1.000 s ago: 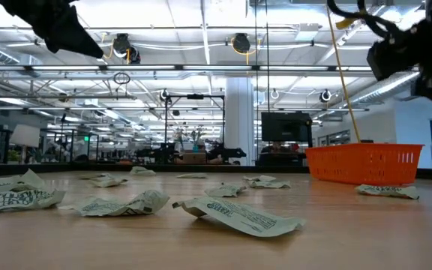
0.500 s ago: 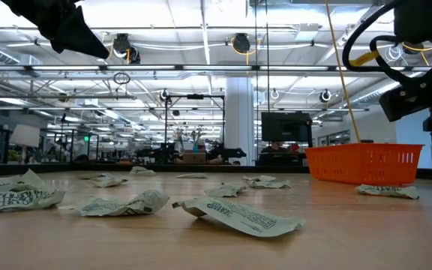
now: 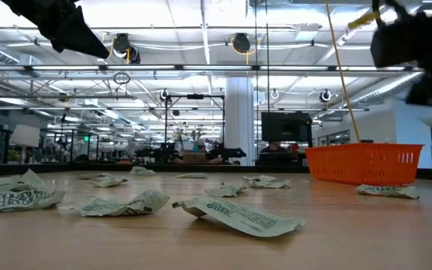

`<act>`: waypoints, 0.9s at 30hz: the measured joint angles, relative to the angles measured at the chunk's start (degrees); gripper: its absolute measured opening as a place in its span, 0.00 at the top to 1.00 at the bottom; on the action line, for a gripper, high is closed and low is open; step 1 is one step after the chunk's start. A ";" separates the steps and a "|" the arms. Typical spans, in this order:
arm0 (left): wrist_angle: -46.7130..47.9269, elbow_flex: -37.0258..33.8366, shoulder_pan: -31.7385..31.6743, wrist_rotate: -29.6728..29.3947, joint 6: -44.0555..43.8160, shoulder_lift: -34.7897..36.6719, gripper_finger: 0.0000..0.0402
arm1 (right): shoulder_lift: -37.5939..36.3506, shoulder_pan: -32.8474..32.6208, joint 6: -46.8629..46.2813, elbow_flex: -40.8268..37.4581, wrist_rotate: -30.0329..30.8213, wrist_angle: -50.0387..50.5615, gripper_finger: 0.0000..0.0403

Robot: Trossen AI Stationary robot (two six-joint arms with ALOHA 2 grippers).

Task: Pick and place Stevia / Truvia into bins
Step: Put the stevia packet into the orange basket

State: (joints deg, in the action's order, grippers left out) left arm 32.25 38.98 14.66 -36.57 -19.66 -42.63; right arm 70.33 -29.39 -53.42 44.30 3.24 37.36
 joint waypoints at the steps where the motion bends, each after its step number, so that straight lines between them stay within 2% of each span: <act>1: -0.05 0.00 0.00 -0.44 0.00 0.00 0.89 | -1.21 0.07 1.34 0.63 3.20 0.42 0.99; 9: -3.14 0.00 -0.02 -2.50 2.62 0.00 0.89 | -6.41 5.90 11.90 1.35 30.68 1.76 0.99; 11: -4.05 0.00 0.00 -2.48 3.08 0.00 0.89 | -6.46 9.35 12.01 1.33 34.04 3.18 0.99; 13: -4.77 0.00 0.00 -2.47 3.06 0.00 0.89 | -6.26 13.67 12.08 1.33 32.30 3.68 0.99; 15: -5.48 0.00 0.00 -2.46 3.08 0.00 0.89 | -5.15 18.39 14.01 1.35 27.70 4.64 0.99; 23: -5.53 0.00 0.00 -2.43 4.04 0.00 0.89 | 1.34 33.79 28.03 1.33 10.63 8.01 0.99; 27: -5.51 0.00 -0.02 -2.43 4.13 0.00 0.89 | 4.43 37.65 35.01 1.33 10.77 7.88 0.98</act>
State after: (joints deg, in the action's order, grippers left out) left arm 26.74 38.98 14.64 -39.00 -15.53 -42.63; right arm 74.76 8.27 -18.41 45.63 14.01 45.24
